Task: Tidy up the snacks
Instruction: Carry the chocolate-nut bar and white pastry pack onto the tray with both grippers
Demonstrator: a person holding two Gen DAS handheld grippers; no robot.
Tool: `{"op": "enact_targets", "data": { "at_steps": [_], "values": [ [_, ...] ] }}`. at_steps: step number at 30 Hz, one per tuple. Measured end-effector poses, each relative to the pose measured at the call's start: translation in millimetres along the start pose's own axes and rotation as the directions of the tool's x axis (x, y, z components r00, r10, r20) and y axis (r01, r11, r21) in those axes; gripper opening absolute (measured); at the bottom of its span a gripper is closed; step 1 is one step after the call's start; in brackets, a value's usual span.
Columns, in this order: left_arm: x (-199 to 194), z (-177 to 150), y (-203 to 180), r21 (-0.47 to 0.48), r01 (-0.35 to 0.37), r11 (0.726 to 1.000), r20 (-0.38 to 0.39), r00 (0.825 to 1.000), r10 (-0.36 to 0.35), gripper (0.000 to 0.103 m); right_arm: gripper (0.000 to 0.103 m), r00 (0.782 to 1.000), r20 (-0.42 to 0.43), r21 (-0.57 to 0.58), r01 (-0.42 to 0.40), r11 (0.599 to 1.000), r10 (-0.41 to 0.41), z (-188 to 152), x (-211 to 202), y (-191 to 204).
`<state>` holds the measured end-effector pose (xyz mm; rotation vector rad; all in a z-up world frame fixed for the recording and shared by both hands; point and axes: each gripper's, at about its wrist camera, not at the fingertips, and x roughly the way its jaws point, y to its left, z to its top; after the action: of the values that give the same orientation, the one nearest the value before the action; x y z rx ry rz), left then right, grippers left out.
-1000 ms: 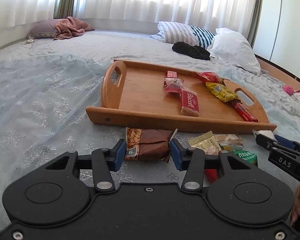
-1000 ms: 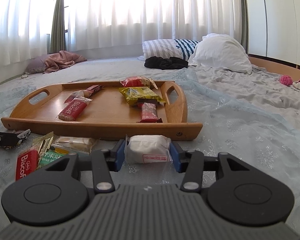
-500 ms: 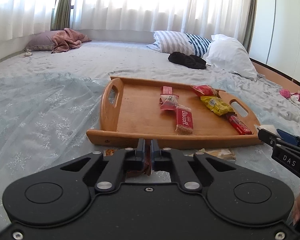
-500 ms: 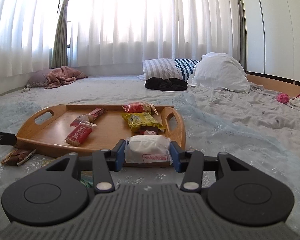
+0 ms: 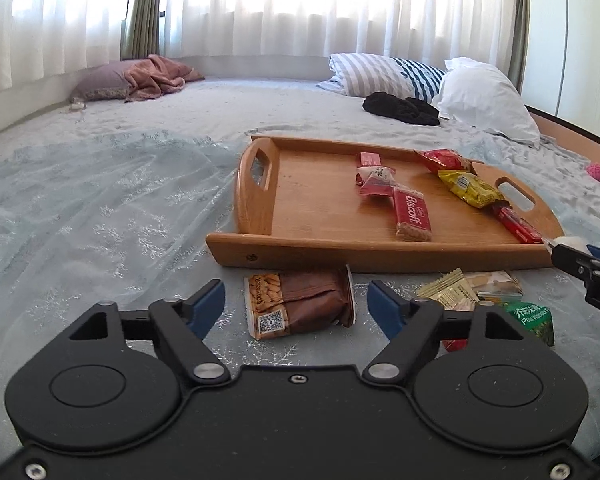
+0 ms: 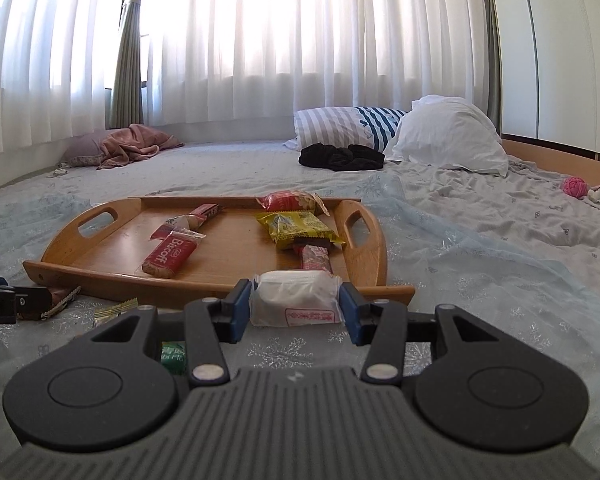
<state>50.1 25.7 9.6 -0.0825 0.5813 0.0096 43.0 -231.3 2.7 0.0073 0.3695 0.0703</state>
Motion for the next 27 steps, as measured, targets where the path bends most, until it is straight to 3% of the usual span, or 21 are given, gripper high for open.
{"op": "enact_targets", "data": {
  "at_steps": [4,7,16,27],
  "values": [
    [15.7,2.4,12.7,-0.12,0.043,0.992,-0.052,0.997,-0.049,0.076,0.051,1.0,-0.008,0.002,0.0,1.0,0.0,-2.2,1.7,1.3],
    [14.6,3.6,8.8,-0.084,0.023,0.996,-0.047,0.999,-0.027,0.049,0.051,1.0,-0.009,0.001,-0.003,1.0,0.003,-2.5,1.9,2.1],
    [-1.2,4.7,0.0,-0.05,0.029,0.998,-0.027,0.999,-0.03,0.041,0.051,1.0,0.003,-0.004,-0.013,1.0,0.013,2.3,-0.2,6.1],
    [-27.2,11.7,-10.7,0.008,0.03,1.0,0.047,0.998,-0.03,0.04,0.051,0.999,0.015,-0.009,-0.028,1.0,0.028,8.8,0.2,11.8]
  ]
}}
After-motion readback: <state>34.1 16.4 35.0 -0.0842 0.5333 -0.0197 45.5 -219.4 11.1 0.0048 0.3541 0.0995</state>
